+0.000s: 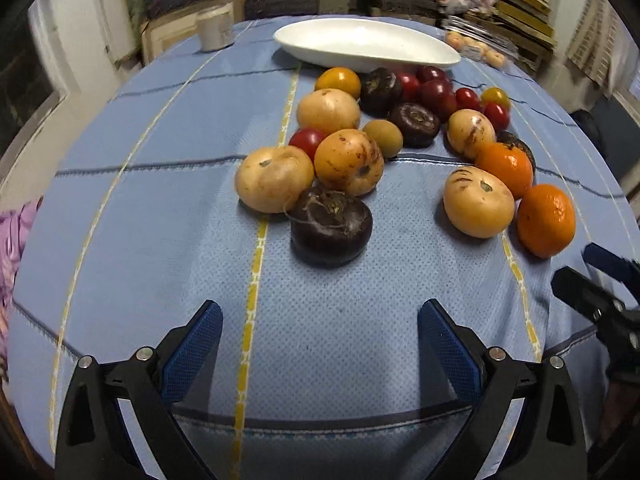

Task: Organize fruits
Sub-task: 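Grasp the dark passion fruit with the left tool while the right tool grasps the orange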

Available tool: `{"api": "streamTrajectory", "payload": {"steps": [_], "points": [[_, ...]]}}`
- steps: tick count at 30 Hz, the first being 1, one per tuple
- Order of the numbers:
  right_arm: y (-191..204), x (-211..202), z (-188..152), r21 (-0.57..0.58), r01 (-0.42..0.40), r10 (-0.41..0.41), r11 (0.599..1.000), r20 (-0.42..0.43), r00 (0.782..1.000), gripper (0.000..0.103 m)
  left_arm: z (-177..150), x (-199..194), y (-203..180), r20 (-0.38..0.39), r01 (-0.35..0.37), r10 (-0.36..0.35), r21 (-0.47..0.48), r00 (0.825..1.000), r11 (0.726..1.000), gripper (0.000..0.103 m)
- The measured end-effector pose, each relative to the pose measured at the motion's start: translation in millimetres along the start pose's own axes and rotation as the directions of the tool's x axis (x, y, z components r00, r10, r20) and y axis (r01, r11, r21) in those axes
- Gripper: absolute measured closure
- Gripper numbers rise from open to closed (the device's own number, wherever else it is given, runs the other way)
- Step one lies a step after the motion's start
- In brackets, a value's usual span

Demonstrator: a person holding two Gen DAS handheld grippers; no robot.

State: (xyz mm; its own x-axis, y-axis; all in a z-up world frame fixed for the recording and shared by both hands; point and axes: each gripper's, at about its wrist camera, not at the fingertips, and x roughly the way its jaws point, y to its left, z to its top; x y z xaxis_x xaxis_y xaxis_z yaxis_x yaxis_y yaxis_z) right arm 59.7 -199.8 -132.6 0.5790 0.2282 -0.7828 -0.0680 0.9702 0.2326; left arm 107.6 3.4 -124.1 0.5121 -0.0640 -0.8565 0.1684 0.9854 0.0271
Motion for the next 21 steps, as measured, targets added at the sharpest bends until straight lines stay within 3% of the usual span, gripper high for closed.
{"api": "streamTrajectory", "payload": {"steps": [2, 12, 17, 21], "points": [[0.2, 0.4, 0.6, -0.011, 0.001, -0.001, 1.000, 0.002, 1.000, 0.004, -4.1, -0.4, 1.8, 0.034, 0.024, -0.025, 0.028, 0.999, 0.999, 0.003], [21.1, 15.2, -2.6, -0.178, 0.110, -0.120, 0.978, -0.048, 0.992, 0.004, 1.6, -0.3, 6.5, 0.006, 0.066, -0.067, 0.074, 0.998, 0.995, 0.003], [10.8, 11.5, 3.9, -0.112, 0.056, -0.060, 0.992, -0.029, 0.998, 0.004, 16.6, 7.7, 8.5, -0.005, 0.112, -0.112, 0.095, 0.994, 0.989, 0.003], [9.8, 10.6, 12.2, -0.097, 0.059, -0.060, 0.994, 0.001, 0.998, 0.004, 23.6, 11.5, 4.7, 0.005, 0.138, -0.140, 0.115, 0.990, 0.984, 0.004]]}}
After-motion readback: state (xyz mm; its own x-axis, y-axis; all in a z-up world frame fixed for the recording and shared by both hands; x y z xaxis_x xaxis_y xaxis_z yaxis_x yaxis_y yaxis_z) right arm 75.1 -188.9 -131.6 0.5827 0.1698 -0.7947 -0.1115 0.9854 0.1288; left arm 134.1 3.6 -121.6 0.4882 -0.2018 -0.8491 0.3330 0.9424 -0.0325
